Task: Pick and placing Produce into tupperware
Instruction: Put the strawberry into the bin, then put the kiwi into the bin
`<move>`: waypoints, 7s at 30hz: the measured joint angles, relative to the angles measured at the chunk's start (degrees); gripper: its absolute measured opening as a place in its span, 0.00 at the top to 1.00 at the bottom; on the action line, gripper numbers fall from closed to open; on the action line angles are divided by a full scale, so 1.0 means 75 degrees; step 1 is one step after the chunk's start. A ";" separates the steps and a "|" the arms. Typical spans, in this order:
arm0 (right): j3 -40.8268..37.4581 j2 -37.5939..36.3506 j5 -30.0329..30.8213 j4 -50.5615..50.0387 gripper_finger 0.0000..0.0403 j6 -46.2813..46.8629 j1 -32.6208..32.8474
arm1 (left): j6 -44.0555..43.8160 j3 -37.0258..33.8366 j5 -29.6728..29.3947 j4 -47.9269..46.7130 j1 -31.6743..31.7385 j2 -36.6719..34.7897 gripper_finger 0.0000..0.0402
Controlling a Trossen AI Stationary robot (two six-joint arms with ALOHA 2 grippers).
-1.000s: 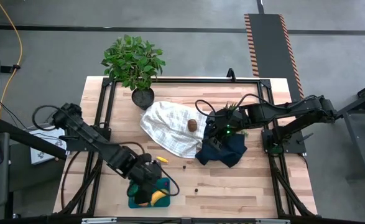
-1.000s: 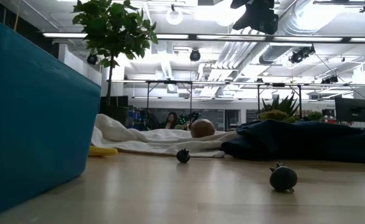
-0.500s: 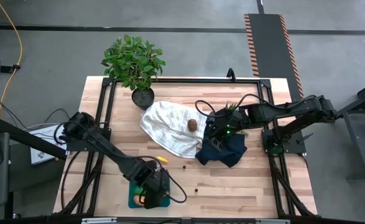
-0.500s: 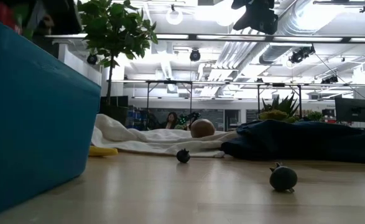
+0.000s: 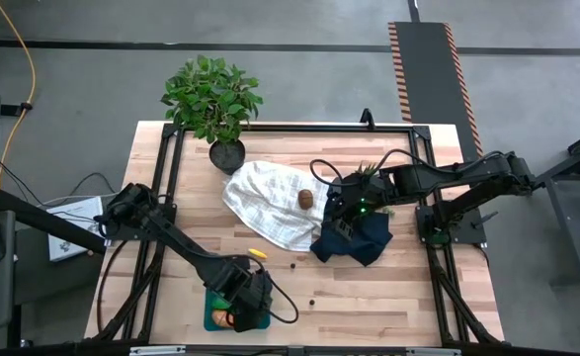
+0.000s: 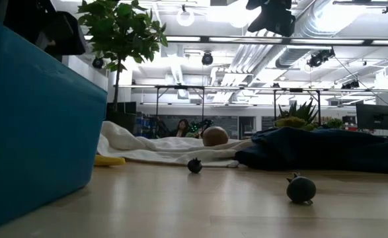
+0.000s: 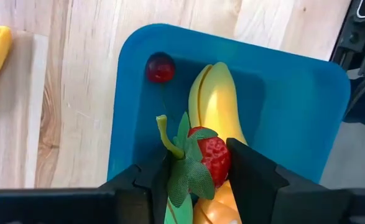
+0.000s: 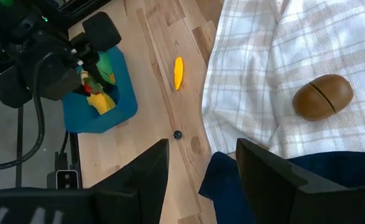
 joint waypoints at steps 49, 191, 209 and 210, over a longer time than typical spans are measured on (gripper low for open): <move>0.0000 0.0006 -0.0245 0.3169 0.56 0.0609 -0.0557 | -0.0667 0.0003 -0.0531 -0.1440 0.0000 -0.1660 0.97; 0.5560 0.6021 -0.0093 -0.3157 0.46 0.3321 -0.2115 | 0.1832 0.0000 -0.3359 -0.4183 0.0000 -0.7373 0.98; 0.8110 0.6021 -0.0440 -0.2293 0.46 0.1546 -0.0323 | 0.2706 0.0003 -0.3796 -0.3720 -0.0003 -0.7291 0.98; 0.8250 0.6021 -0.0403 -0.2238 0.46 0.1379 -0.0253 | 0.2814 0.0003 -0.3919 -0.3606 -0.0002 -0.7273 0.98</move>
